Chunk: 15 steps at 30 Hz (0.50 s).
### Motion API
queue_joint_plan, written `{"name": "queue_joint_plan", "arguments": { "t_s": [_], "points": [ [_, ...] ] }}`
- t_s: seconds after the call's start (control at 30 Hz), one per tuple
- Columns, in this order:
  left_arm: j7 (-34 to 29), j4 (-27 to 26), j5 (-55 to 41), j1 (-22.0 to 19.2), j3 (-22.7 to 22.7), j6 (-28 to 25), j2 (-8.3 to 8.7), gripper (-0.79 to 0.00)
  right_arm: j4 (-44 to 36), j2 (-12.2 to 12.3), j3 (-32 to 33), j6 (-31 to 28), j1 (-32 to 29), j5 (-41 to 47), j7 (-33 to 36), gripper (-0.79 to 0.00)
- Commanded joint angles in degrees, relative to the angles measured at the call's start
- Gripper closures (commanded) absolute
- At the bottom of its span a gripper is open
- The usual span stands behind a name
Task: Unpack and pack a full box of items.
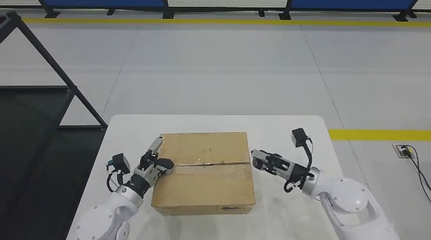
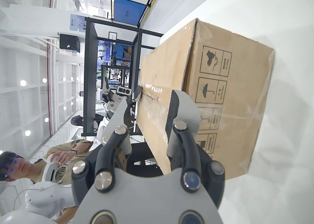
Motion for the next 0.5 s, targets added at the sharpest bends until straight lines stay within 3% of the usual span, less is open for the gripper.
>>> {"name": "queue_joint_plan", "arguments": {
  "t_s": [0.0, 0.3, 0.47],
  "points": [
    [0.0, -0.1, -0.1, 0.1, -0.1, -0.1, 0.0, -0.785, -1.7, 0.3, 1.0, 1.8, -0.9, 1.0, 2.9, -0.311],
    [0.0, -0.9, -0.6, 0.7, -0.3, -0.5, -0.02, -0.785, -7.1, 1.4, 1.6, 15.4, -3.3, 0.5, 8.0, -0.296],
    [-0.2, -1.2, -0.5, 1.0, -0.3, -0.6, -0.01, -0.785, -8.1, 1.5, -0.2, 18.9, -2.4, -1.6, 7.4, -0.32]
  ]
}}
